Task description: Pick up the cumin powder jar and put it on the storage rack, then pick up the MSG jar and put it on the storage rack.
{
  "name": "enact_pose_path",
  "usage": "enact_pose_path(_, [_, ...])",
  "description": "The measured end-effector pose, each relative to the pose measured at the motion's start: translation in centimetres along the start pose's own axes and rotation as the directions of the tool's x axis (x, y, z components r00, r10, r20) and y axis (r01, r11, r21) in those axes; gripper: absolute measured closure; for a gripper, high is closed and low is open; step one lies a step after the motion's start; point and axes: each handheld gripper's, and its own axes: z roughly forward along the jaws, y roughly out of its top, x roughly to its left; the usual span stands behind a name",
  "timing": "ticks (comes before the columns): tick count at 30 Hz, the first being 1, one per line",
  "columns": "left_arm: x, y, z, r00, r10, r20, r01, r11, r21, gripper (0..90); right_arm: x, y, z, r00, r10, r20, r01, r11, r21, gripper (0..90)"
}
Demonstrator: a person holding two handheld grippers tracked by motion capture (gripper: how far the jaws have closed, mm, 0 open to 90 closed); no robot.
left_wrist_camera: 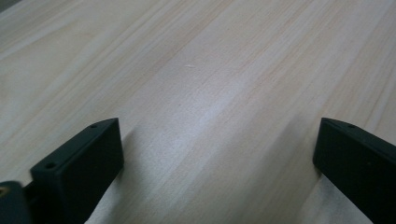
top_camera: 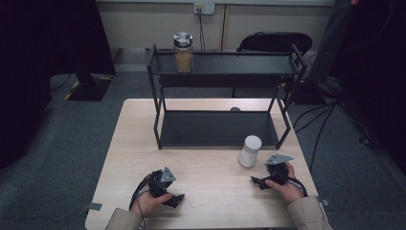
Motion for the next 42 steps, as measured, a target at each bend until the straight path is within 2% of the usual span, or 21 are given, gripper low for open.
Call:
enact_pose_path(10, [0.0,-2.0,0.5,0.9999,-0.005,-0.009,0.004,0.9955,-0.095,0.0,0.0,0.0,0.0,1.0000,0.000,0.000,0.000,1.000,0.000,0.0])
enact_pose_path(42, [-0.1,-1.9,0.6,0.9998,-0.013,-0.014,0.011,0.9953,-0.097,0.0,0.1,0.0,0.0,1.0000,0.003,0.003,-0.003,1.000,0.001,0.0])
